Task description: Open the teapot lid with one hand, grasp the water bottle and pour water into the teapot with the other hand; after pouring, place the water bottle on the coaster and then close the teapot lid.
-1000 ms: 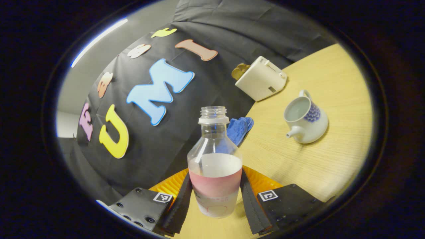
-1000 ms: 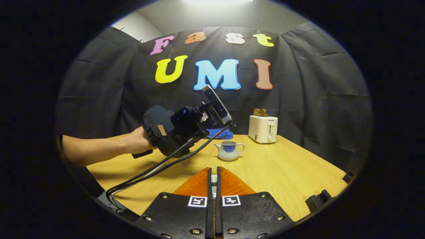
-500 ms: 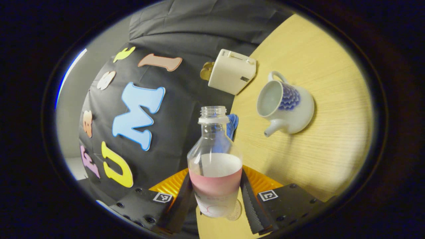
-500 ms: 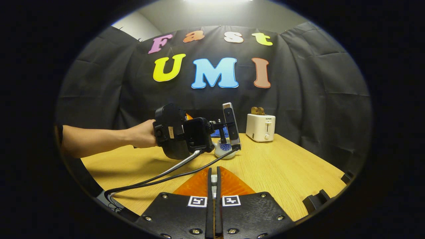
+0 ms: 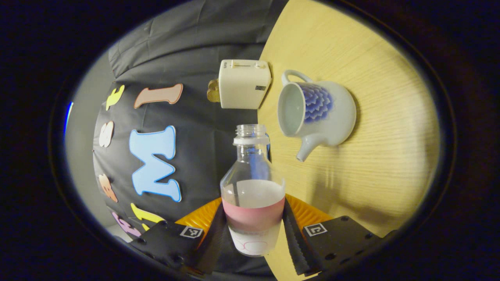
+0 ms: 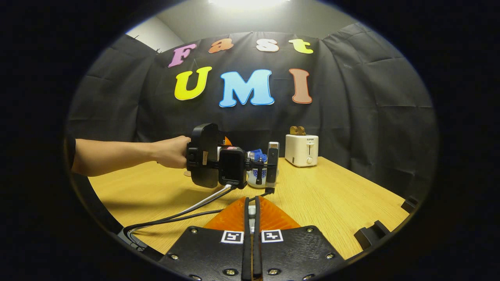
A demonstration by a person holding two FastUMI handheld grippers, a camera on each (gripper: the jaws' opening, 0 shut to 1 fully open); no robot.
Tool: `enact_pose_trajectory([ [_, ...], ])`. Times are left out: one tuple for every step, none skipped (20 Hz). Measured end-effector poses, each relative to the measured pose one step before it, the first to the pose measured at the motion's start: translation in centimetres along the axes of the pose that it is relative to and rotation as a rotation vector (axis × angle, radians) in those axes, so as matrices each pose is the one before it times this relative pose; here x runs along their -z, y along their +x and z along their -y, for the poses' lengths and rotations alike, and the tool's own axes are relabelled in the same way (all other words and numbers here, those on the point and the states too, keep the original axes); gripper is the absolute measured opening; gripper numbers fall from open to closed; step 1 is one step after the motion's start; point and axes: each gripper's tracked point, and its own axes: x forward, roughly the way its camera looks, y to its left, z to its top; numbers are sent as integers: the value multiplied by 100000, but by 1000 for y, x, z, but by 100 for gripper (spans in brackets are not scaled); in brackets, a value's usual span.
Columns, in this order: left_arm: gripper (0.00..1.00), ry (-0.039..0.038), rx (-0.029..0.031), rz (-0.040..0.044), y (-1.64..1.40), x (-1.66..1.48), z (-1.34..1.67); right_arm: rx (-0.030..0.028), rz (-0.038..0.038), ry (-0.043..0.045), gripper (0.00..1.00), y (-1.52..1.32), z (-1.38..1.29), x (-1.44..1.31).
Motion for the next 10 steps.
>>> enact_pose_trajectory([
  [85, 3427, -325, -1066, 102, 67, 23, 47, 129, 105, 2, 77, -8, 30],
  [85, 2210, 962, -817, -14, -28, 207, -34, 120, 300, 2, 69, 21, -13],
  [86, 1178, 524, 78, -50, -22, -131, -96, 89, 216, 2, -83, -51, -12],
  [85, 1408, 630, -104, -3, -59, -44, -90, -115, 41, 2, 16, 46, 11],
  [85, 1646, 223, 64, -15, -80, -276, -136, -91, 261, 2, -40, -9, 63],
  [85, 1915, -261, 0, 28, -204, -194, 116, 111, 317, 2, 36, 103, -24],
  [85, 2065, -240, 89, 12, -90, -237, 283, -51, -81, 2, -66, 75, 81],
  [85, 1814, 406, -286, -204, -40, 147, 211, 93, 43, 2, -29, 86, -97],
  [85, 1685, 712, -341, -25, 133, 27, 170, 5, 173, 2, 50, 150, 32],
  [85, 1857, 527, -478, 3, 31, -27, 146, 84, 131, 2, -44, 53, -40],
])
